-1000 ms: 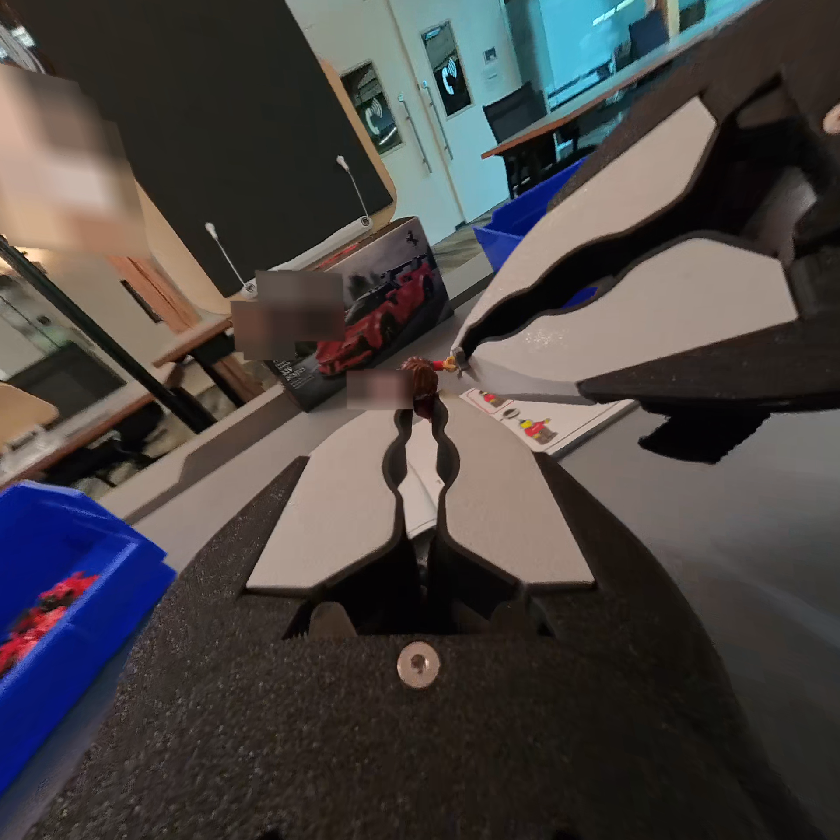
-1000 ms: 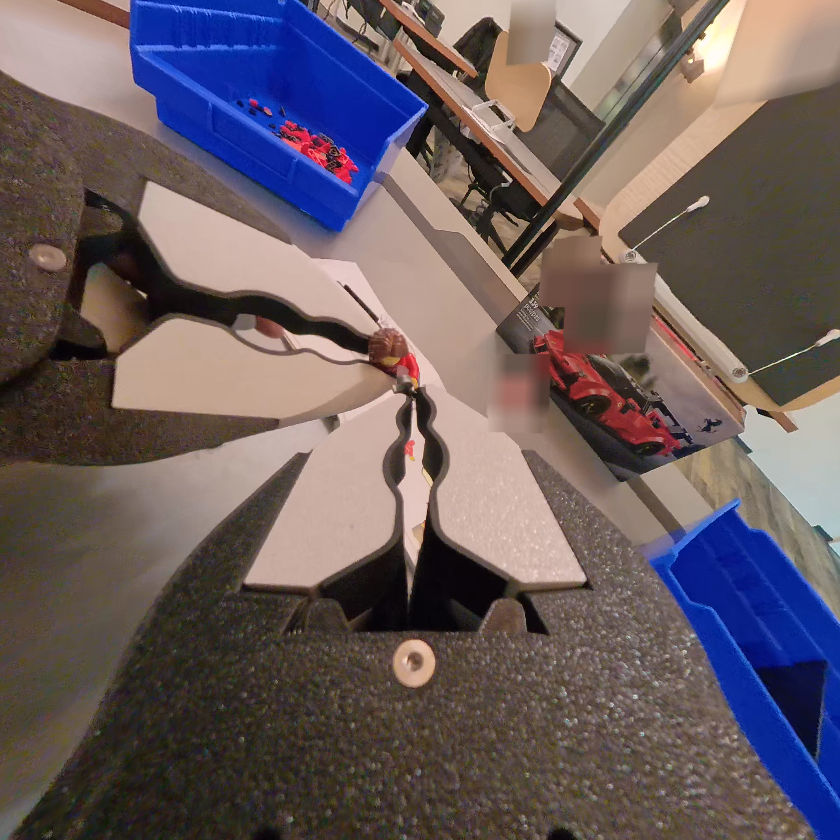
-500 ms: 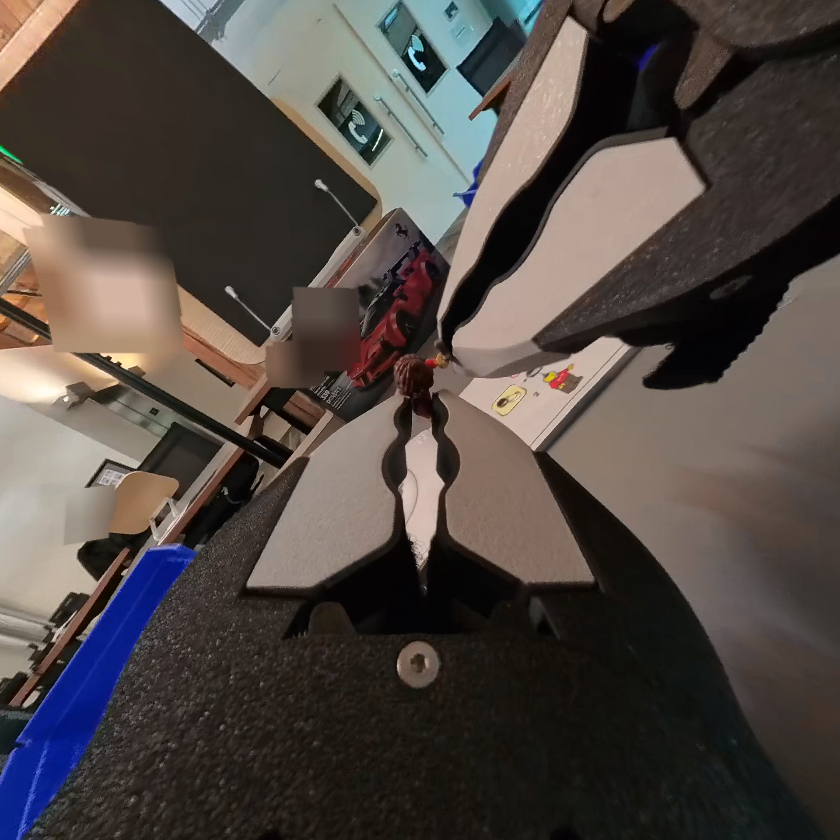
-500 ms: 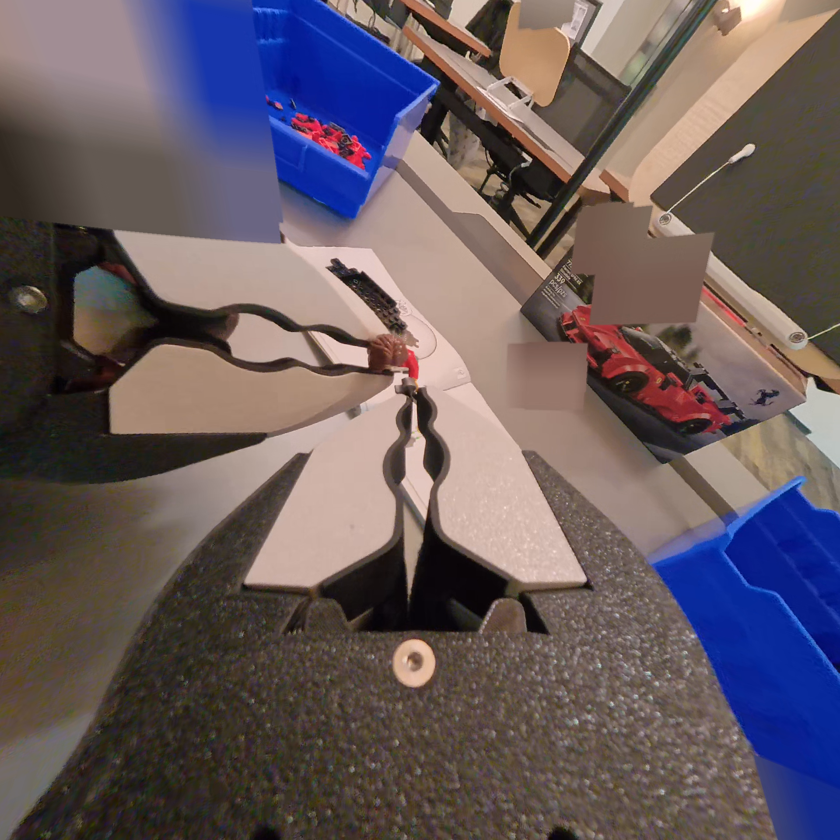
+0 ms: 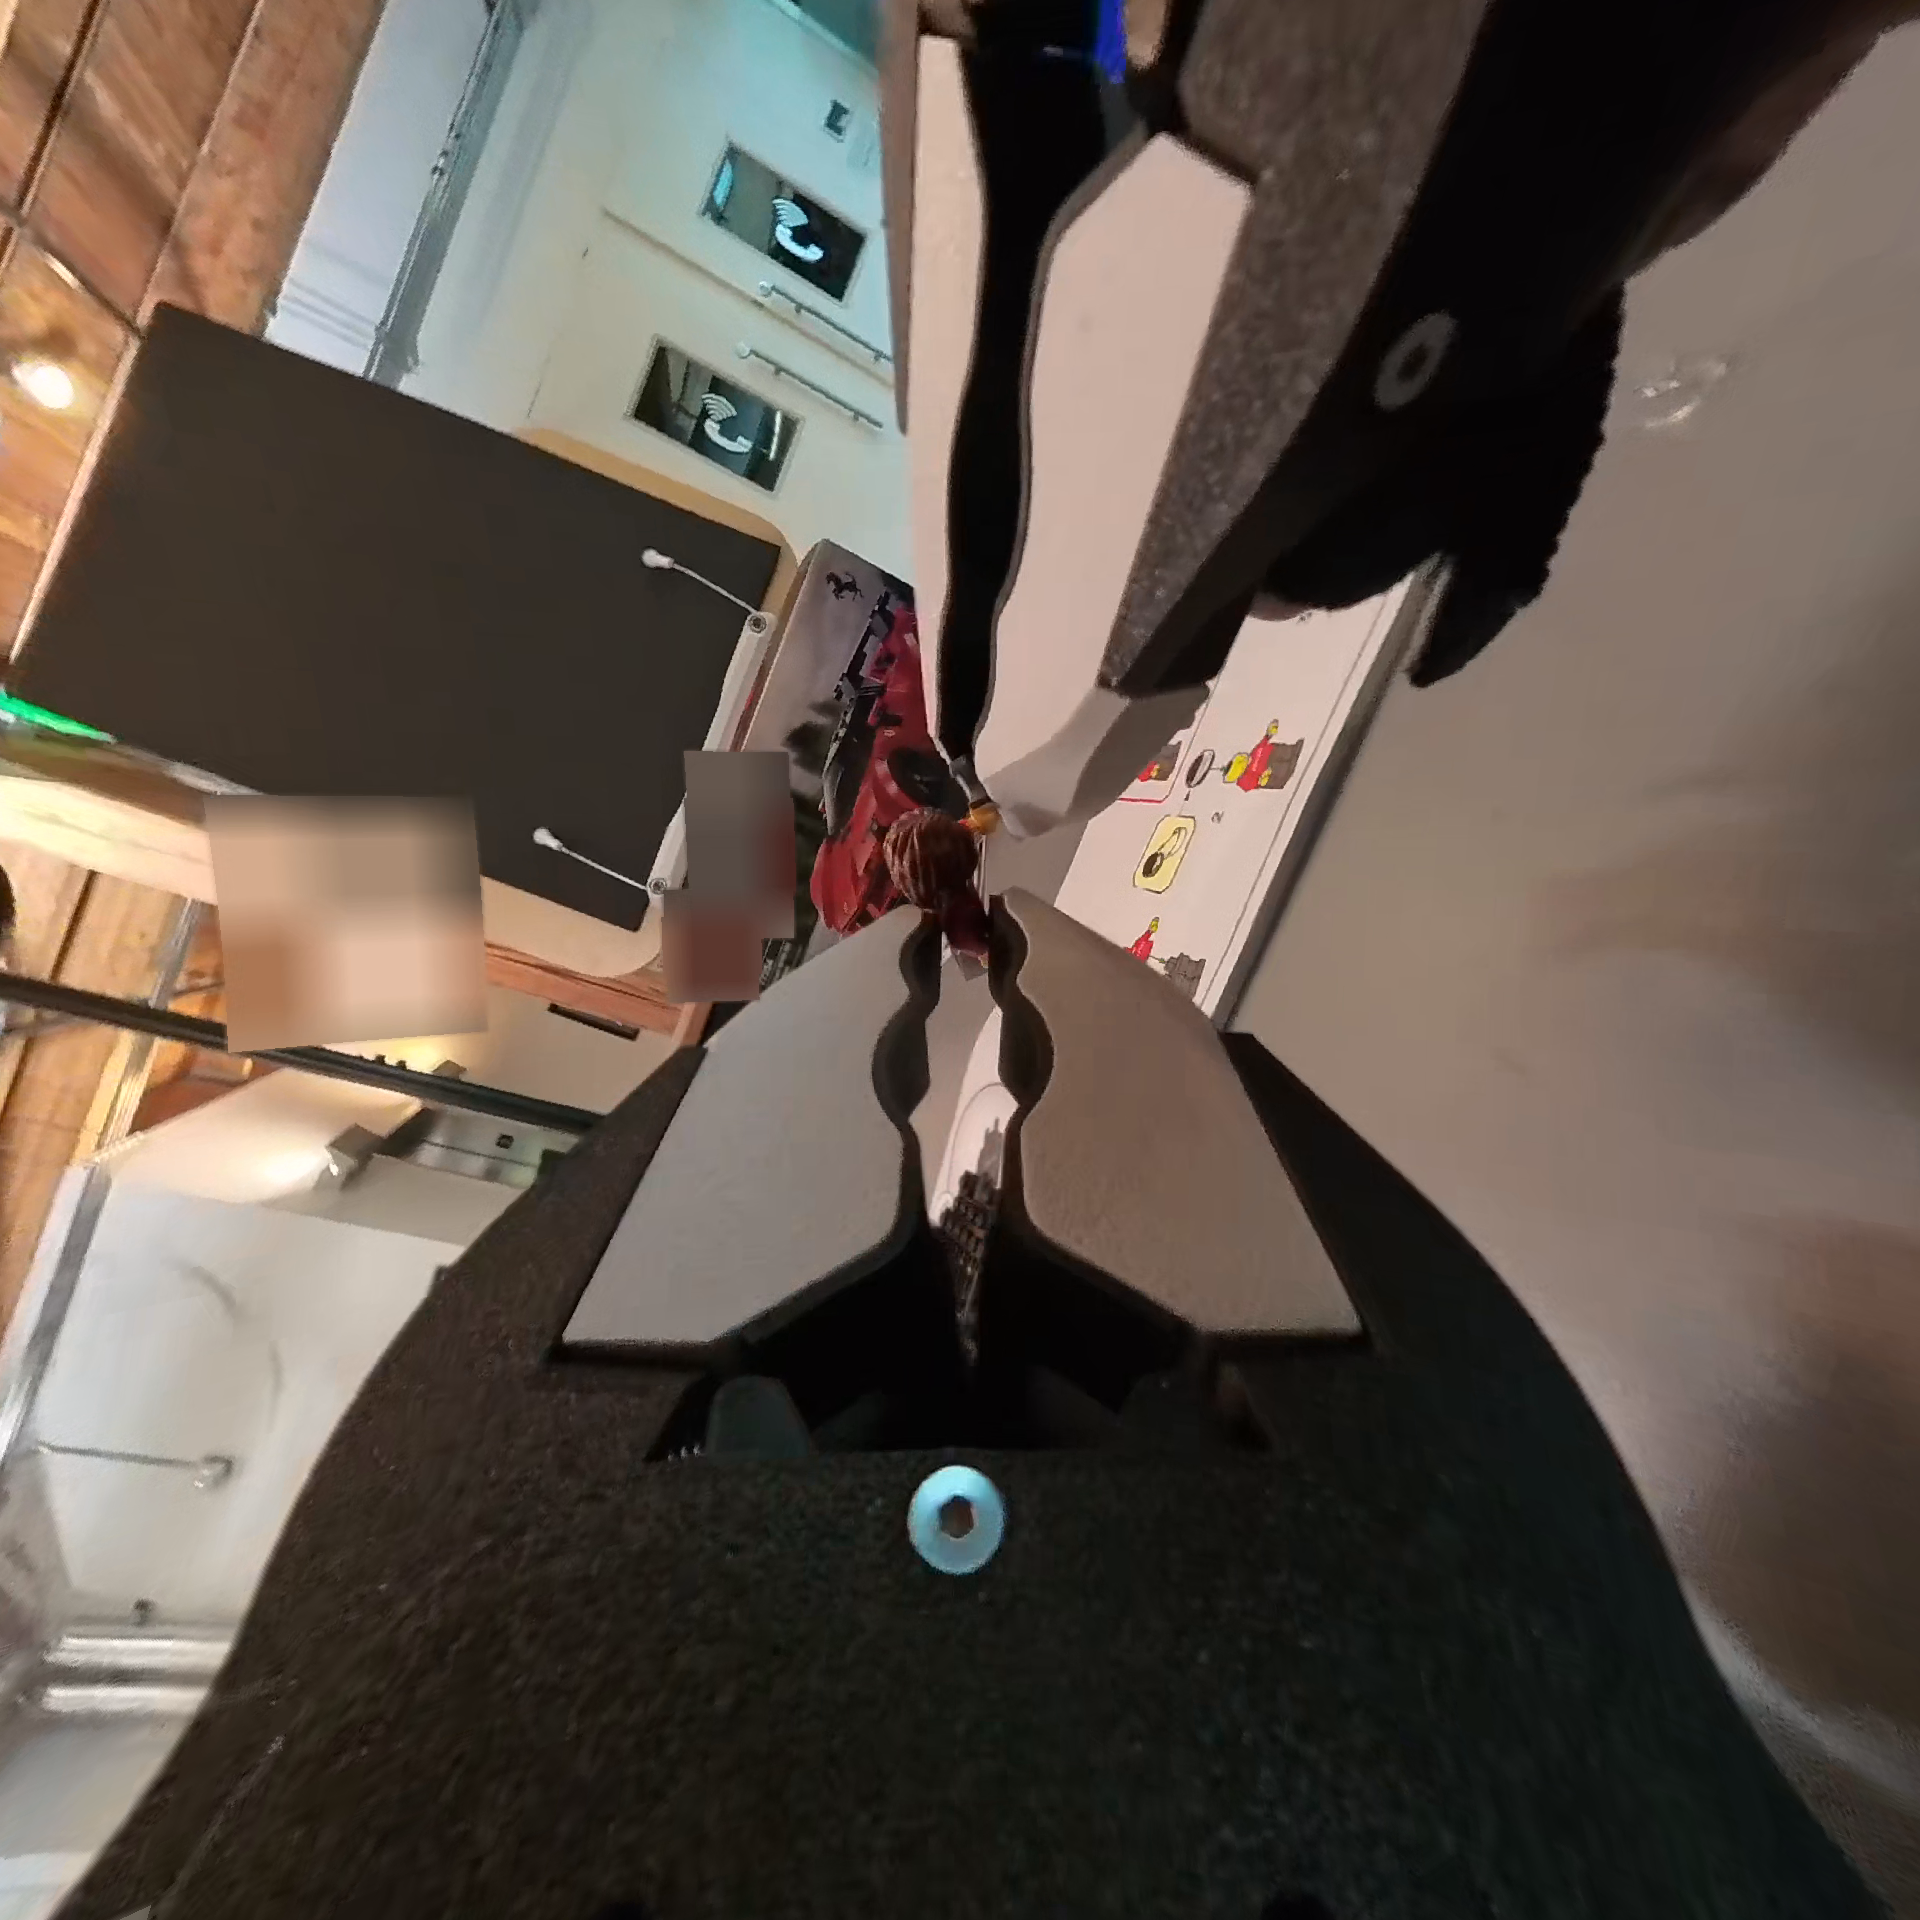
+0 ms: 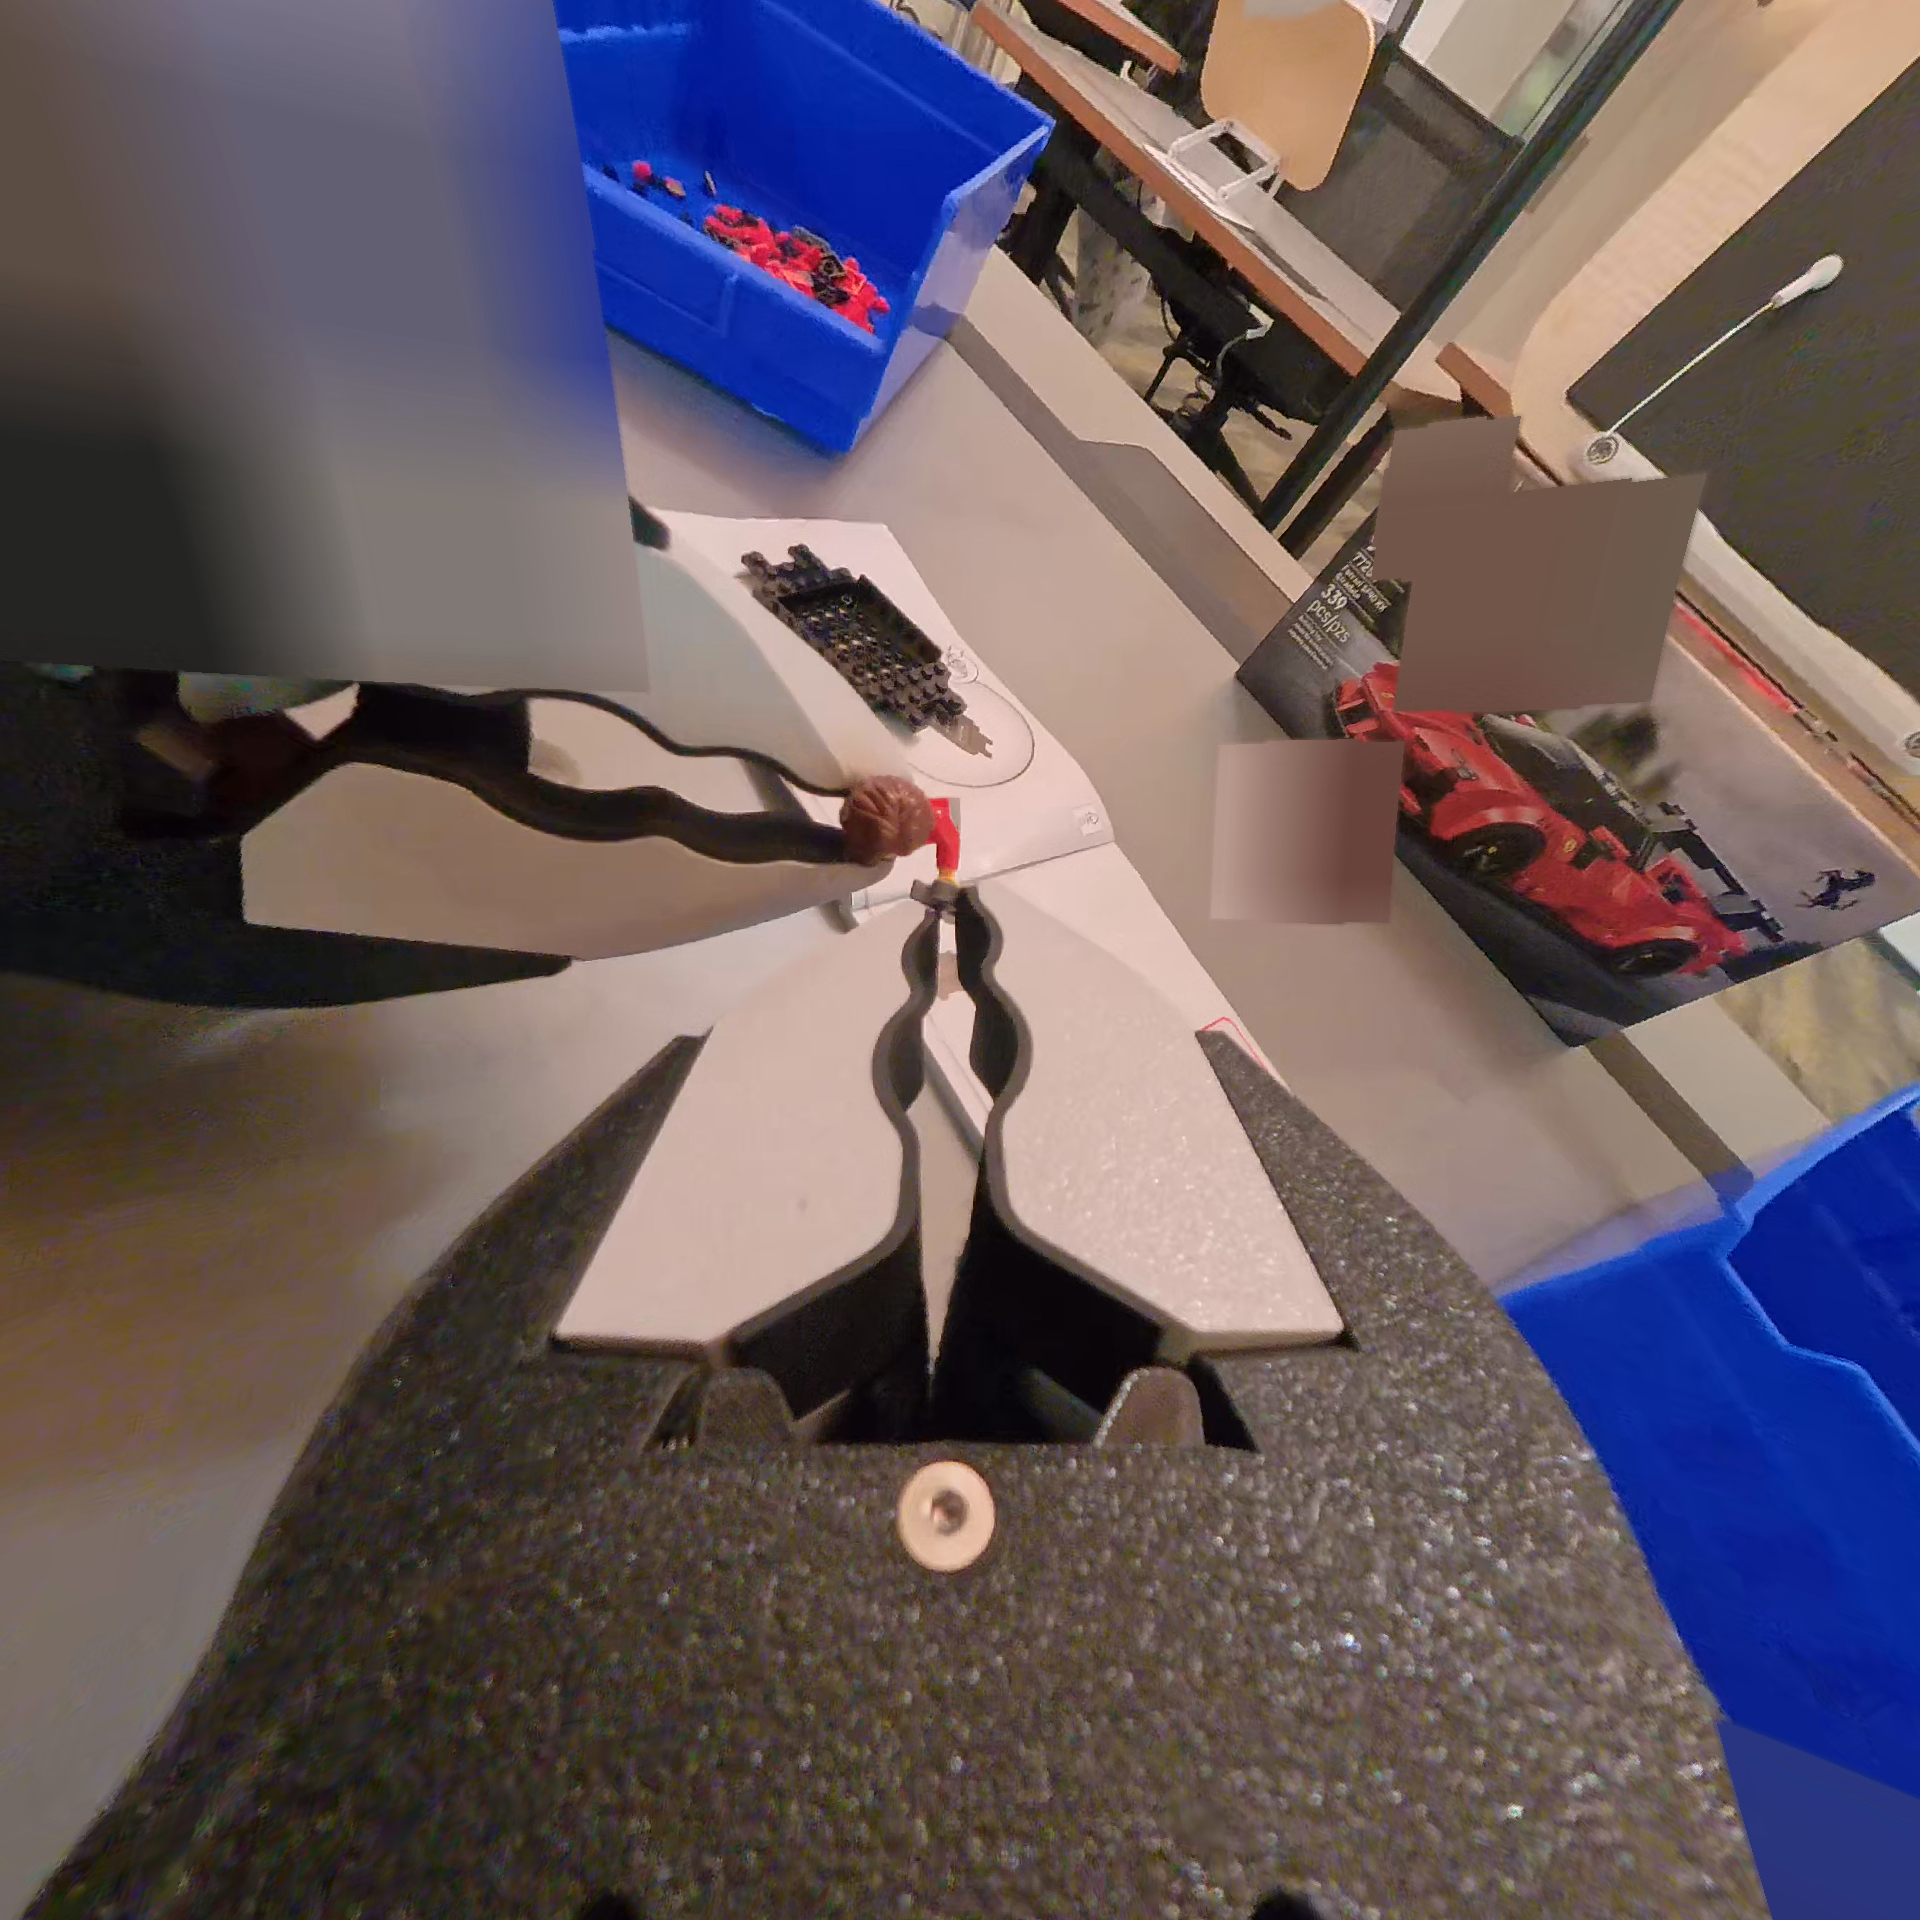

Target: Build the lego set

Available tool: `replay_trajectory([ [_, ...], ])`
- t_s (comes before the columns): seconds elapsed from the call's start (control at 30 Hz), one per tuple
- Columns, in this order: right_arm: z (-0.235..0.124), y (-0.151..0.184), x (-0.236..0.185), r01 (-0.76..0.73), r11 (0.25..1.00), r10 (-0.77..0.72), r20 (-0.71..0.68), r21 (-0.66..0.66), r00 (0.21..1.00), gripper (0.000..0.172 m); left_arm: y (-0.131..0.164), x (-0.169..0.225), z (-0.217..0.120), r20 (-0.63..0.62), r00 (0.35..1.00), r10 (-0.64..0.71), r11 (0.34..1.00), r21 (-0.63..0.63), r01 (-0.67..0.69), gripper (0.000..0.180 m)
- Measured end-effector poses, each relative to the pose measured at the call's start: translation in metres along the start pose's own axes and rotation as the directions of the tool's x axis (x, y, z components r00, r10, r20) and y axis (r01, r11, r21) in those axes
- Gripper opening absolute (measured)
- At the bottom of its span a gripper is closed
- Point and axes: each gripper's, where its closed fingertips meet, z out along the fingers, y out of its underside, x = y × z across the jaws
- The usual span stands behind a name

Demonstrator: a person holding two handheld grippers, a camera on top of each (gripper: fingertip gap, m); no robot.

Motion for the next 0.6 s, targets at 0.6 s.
replay_trajectory([
  [0.6, -0.001, -0.008, -0.006, 0.229, 0.972, -0.233, 0.081, 0.061, 0.969, 0.005, -0.003, -0.003, -0.007, -0.193, 0.972, -0.137, 0.976, 0.139, 0.165, 0.007],
])
